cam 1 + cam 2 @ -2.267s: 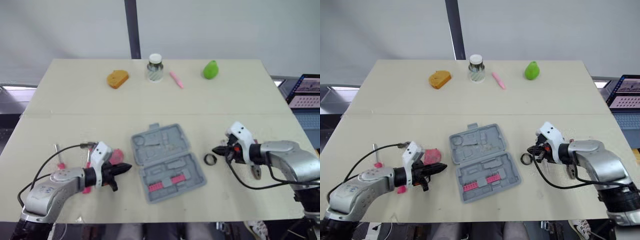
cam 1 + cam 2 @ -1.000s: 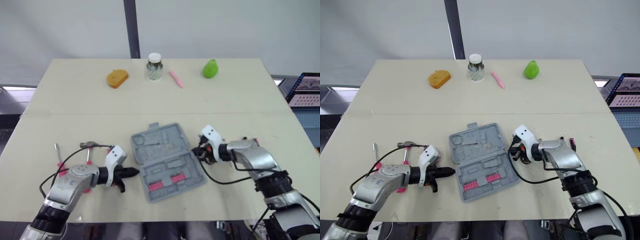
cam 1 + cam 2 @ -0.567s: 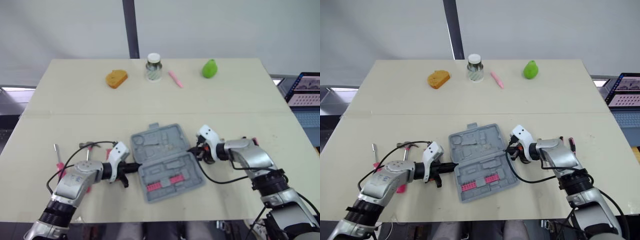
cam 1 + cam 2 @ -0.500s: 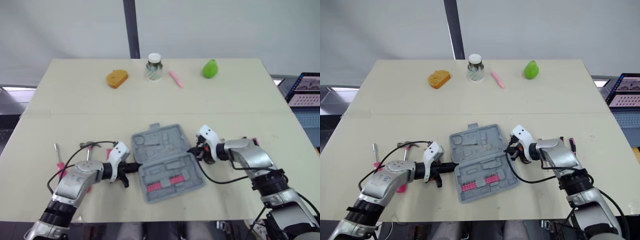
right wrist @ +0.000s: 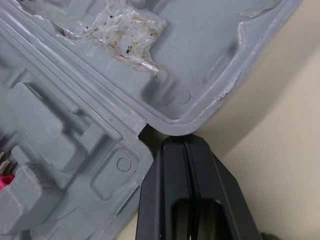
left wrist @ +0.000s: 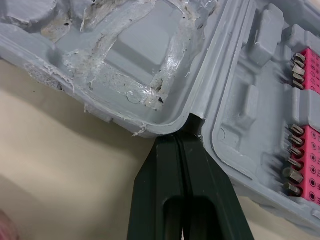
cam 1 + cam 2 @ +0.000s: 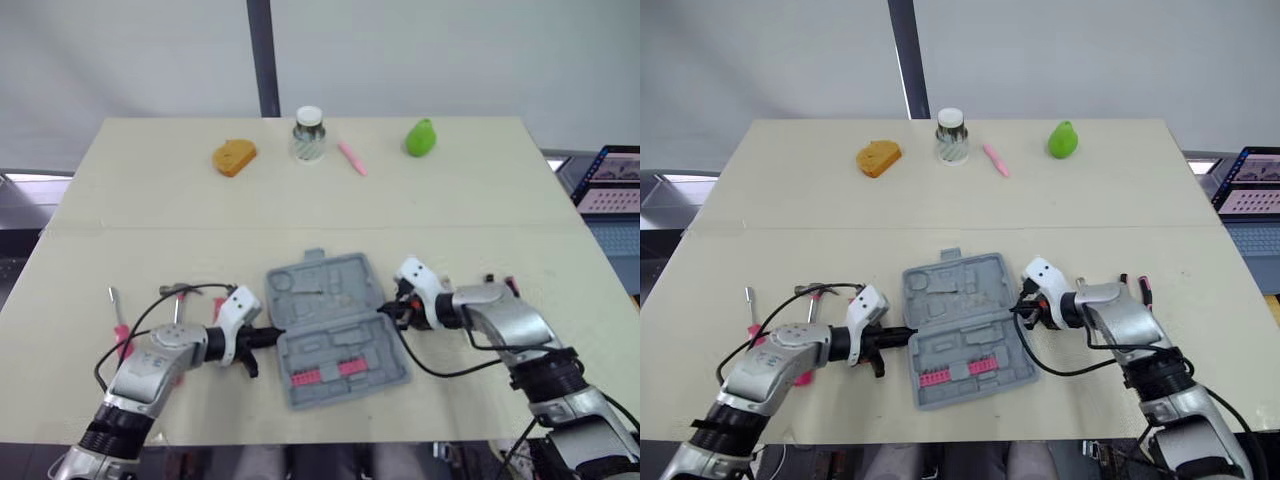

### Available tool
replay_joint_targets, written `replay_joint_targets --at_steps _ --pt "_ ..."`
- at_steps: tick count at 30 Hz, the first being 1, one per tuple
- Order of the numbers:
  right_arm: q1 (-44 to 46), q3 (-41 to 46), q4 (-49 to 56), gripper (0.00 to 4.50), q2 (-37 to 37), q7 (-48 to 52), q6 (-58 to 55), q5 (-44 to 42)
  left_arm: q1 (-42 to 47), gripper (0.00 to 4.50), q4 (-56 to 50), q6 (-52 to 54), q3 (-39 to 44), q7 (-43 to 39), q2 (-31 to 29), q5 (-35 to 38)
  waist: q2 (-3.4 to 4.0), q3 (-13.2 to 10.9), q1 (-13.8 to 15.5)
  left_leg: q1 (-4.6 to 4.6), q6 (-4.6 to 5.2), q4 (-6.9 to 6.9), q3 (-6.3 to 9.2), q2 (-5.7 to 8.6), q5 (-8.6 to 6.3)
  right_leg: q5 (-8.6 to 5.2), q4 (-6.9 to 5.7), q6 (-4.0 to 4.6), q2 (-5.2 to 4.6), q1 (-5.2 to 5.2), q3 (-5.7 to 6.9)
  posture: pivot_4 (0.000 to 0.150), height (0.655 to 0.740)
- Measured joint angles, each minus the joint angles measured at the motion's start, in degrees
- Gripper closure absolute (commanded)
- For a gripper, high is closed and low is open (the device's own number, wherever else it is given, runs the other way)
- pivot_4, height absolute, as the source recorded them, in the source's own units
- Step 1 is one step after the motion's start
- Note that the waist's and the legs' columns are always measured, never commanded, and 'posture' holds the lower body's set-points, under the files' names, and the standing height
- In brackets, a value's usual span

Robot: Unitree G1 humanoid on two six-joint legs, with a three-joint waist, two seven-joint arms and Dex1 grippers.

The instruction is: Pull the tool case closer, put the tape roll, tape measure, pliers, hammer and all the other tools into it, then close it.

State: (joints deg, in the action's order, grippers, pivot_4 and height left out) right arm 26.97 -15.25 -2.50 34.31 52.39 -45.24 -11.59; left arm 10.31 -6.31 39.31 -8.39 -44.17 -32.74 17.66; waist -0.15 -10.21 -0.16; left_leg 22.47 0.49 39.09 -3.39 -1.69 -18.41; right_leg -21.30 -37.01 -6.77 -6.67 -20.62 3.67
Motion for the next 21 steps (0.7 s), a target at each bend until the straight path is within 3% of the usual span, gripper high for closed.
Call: replay_joint_targets --at_steps 21 --pt "-8.8 1.9 12.5 4.49 3.3 0.2 -6.9 -2.5 -4.7 4.5 -6.5 3.8 0.1 -0.5 -0.9 0.1 0.0 0.0 0.0 -0.01 0.01 -0.02 0.01 -0.02 -0.01 0.0 0.12 0.0 -0.11 0.02 -0.04 0.15 0.695"
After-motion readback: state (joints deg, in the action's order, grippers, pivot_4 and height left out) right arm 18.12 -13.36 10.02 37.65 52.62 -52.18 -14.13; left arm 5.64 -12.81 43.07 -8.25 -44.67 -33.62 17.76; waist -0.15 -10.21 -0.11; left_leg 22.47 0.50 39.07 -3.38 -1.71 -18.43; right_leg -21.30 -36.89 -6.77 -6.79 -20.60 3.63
